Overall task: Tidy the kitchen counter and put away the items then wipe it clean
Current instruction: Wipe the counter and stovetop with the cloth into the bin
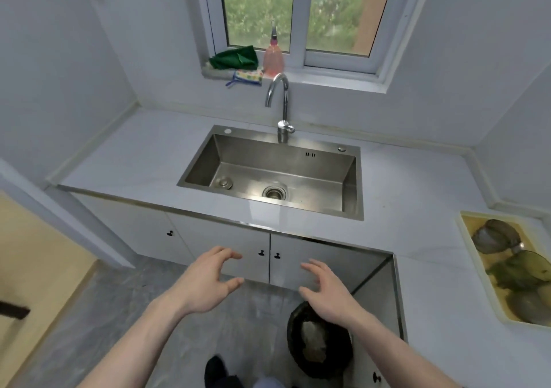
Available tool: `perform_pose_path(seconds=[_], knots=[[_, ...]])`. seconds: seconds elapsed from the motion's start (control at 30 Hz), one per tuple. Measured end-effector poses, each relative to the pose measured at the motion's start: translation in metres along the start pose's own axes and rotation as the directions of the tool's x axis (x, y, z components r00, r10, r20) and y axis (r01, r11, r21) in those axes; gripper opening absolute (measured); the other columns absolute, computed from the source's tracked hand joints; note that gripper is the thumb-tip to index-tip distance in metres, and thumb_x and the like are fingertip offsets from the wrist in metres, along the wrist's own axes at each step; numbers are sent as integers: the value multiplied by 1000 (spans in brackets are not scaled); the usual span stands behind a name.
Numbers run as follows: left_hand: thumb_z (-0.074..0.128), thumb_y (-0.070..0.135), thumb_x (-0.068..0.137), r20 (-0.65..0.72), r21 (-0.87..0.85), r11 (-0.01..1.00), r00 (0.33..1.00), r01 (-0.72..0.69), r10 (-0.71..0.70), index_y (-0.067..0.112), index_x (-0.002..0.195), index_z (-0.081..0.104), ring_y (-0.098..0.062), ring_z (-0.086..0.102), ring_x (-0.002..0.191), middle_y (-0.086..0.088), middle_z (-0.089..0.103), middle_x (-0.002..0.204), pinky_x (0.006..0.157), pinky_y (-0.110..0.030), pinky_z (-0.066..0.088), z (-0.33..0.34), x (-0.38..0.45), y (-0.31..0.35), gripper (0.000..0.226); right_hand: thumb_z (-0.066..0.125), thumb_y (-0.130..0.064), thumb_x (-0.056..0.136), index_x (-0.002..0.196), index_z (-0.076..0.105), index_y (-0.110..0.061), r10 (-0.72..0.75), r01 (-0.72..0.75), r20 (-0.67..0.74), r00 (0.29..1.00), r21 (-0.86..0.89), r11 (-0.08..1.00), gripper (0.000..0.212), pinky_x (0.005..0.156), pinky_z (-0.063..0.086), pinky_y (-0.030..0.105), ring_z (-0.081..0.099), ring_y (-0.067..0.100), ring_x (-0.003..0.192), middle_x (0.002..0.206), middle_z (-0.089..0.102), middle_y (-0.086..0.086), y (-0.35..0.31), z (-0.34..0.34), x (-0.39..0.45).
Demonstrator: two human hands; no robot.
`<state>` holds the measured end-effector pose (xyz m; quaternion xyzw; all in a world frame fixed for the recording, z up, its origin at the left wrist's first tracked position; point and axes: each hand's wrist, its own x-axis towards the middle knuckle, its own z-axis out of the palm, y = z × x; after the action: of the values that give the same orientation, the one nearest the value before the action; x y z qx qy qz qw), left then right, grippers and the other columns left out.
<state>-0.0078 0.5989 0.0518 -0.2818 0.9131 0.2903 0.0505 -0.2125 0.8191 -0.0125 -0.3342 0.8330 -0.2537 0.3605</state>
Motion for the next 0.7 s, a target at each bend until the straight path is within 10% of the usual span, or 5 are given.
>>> perform_pose_path(seconds=[0.4,0.7], knots=[[70,43,90,-156,-38,996,985,-75,68,33,133,57,5,45,126,22,48,133,99,0,24,-131,33,-98,46,61,-42,93,147,42,-45,-287,288,-96,953,-7,958,57,103,47,24,38,-2,138,157,22,-29,-182,-9,97],[64,51,91,-181,98,986,971,-138,154,37,136,54,1,46,128,22,48,139,107,-20,36,-221,91,-146,48,63,-46,89,142,44,-51,-358,359,-178,917,-28,933,56,113,40,37,39,2,139,158,25,-30,-263,-17,168]])
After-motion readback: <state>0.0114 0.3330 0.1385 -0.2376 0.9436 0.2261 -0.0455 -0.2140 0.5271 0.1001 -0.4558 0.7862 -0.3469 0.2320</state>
